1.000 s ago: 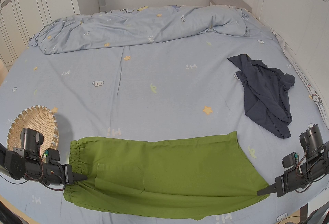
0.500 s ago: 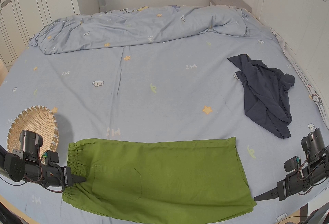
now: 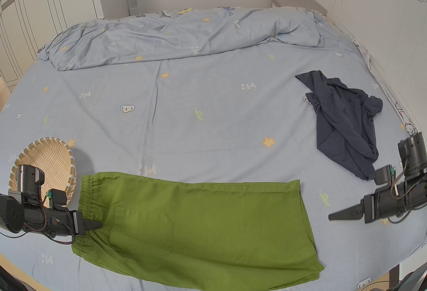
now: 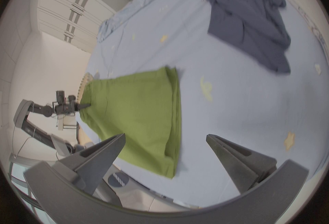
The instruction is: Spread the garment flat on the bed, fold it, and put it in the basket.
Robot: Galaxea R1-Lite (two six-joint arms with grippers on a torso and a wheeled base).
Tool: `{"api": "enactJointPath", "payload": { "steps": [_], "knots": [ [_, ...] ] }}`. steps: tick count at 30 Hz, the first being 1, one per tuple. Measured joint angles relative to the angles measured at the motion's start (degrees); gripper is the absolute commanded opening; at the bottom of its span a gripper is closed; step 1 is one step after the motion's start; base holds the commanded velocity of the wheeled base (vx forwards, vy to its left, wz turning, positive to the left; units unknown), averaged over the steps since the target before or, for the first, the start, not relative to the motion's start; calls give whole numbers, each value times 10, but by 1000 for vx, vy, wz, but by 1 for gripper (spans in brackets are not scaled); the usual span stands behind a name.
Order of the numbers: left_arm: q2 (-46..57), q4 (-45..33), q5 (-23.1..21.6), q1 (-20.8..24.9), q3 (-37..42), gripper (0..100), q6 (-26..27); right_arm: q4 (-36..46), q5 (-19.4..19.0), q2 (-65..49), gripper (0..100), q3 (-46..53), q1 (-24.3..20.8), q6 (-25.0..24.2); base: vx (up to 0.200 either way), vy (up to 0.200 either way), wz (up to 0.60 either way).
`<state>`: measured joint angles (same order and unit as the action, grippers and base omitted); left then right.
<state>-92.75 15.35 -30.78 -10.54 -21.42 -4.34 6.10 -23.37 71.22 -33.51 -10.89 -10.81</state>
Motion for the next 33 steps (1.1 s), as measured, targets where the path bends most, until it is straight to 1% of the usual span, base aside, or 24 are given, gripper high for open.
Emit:
{"api": "enactJointPath", "payload": {
  "steps": [6, 9, 13, 15, 17, 20, 24, 25, 27, 29, 33],
  "knots": [
    [10, -1, 0, -71, -15, 0, 74, -1, 7, 30, 100, -75, 13, -7, 0, 0, 0],
    [12, -3, -1, -89, -25, 0, 84, -1, 9, 47, 100, -89, 15, -11, 0, 0, 0],
    [23, -8, 1, -87, -37, 0, 79, -1, 9, 60, 100, -95, 17, -12, 0, 0, 0],
    [36, -19, 4, -80, -47, 0, 67, -1, 9, 64, 100, -97, 18, -13, 0, 0, 0],
    [50, -46, 8, -72, -64, 0, 54, -1, 10, 66, 100, -98, 18, -13, 0, 0, 0],
    [76, -122, 11, -56, -107, 0, 32, -1, 10, 68, 100, -99, 18, -13, 0, 0, 0],
    [113, -255, 17, -20, -190, 0, 7, -1, 10, 70, 100, -99, 18, -12, 0, 0, 0],
    [121, -281, 20, -6, -209, 0, 1, -1, 10, 70, 100, -99, 18, -13, 0, 0, 0],
    [137, -326, 33, 34, -251, 0, -16, -1, 10, 71, 100, -99, 18, -12, 0, 0, 0],
    [148, -350, 54, 81, -278, 0, -36, -1, 11, 71, 100, -99, 18, -12, 0, 0, 0],
    [159, -359, 110, 190, -311, 0, -93, -1, 11, 71, 100, -100, 19, -12, 0, 0, 0]
  ]
}}
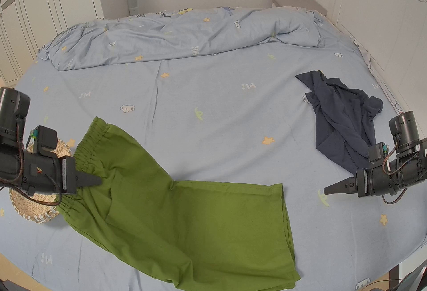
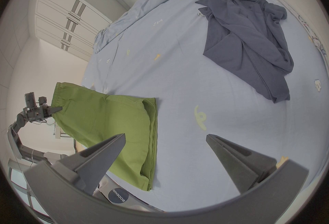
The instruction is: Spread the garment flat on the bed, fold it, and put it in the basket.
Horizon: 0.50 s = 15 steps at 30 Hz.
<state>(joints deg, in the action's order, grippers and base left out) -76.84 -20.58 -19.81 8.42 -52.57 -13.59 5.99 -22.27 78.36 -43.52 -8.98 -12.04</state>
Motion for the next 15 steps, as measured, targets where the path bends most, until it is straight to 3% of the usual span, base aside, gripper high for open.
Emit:
{"api": "enactJointPath", "payload": {
  "steps": [7, 15],
  "knots": [
    [-11, -5, 90, 198, -57, 0, -117, 0, 1, 1, 100, 0, 1, 0, 0, 0, 0],
    [-73, -5, 159, 325, -111, 0, -185, 0, 2, 1, 100, 2, 0, 1, 0, 0, 0]
  ]
}}
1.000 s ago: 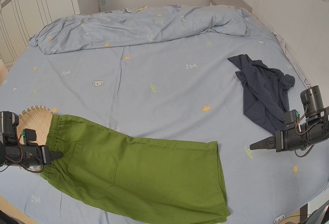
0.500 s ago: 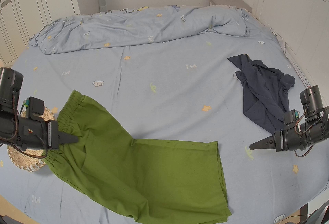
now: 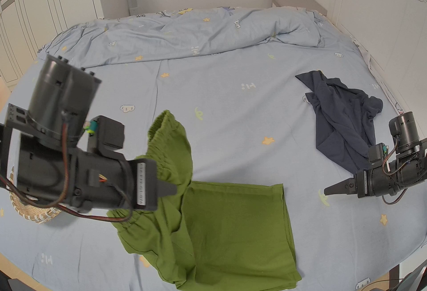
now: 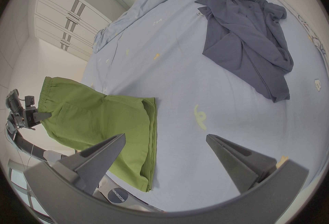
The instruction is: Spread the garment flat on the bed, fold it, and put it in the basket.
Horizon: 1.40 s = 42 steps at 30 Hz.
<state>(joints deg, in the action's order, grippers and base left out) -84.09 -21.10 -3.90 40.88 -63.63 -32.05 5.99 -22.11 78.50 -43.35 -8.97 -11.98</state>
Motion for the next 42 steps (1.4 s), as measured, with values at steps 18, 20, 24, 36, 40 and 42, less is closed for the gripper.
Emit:
{"api": "enactJointPath", "payload": {
  "steps": [18, 20, 24, 36, 40, 42],
  "knots": [
    [-155, 134, 67, 126, -40, 100, -87, 0, 1, 8, 100, 3, -2, 0, 0, 0, 0],
    [-168, 144, 68, 131, -41, 100, -90, 0, 1, 10, 100, 3, -1, 0, 0, 0, 0],
    [-189, 174, 69, 138, -42, 100, -106, -1, 1, 13, 100, 3, -1, 1, 0, 0, 0],
    [-216, 222, 77, 128, -30, 100, -148, 0, 1, 15, 100, 4, -2, 0, 0, 0, 0],
    [-194, 224, 47, 83, 1, 100, -149, 0, 1, 14, 100, 3, -4, 0, 0, 0, 0],
    [-180, 228, 11, 56, 19, 100, -148, 0, 1, 13, 100, 3, -5, 0, 0, 0, 0]
  ]
}}
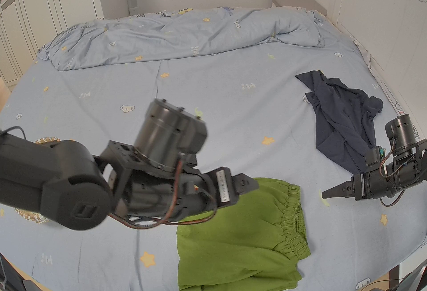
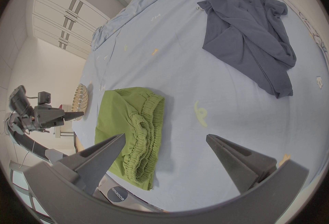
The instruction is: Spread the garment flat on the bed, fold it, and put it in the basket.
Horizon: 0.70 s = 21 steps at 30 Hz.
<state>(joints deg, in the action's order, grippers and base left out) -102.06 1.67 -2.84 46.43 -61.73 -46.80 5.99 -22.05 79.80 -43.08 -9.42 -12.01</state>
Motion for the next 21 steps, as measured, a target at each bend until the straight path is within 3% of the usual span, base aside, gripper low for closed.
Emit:
{"api": "enactJointPath", "payload": {
  "steps": [6, 12, 16, 21],
  "knots": [
    [45, 40, -130, -97, 103, 100, 26, 0, -1, -10, 100, -7, -7, -5, 0, 0, 0],
    [46, 171, -229, -186, 222, 100, 90, -1, -2, -19, 100, -43, -15, -15, 0, 0, 0],
    [13, 230, -254, -220, 262, 100, 115, -2, -2, -22, 100, -65, -18, -23, 0, 0, 0],
    [-37, 260, -263, -226, 273, 100, 127, -9, -3, -24, 100, -76, -20, -29, 0, 0, 0]
  ]
}}
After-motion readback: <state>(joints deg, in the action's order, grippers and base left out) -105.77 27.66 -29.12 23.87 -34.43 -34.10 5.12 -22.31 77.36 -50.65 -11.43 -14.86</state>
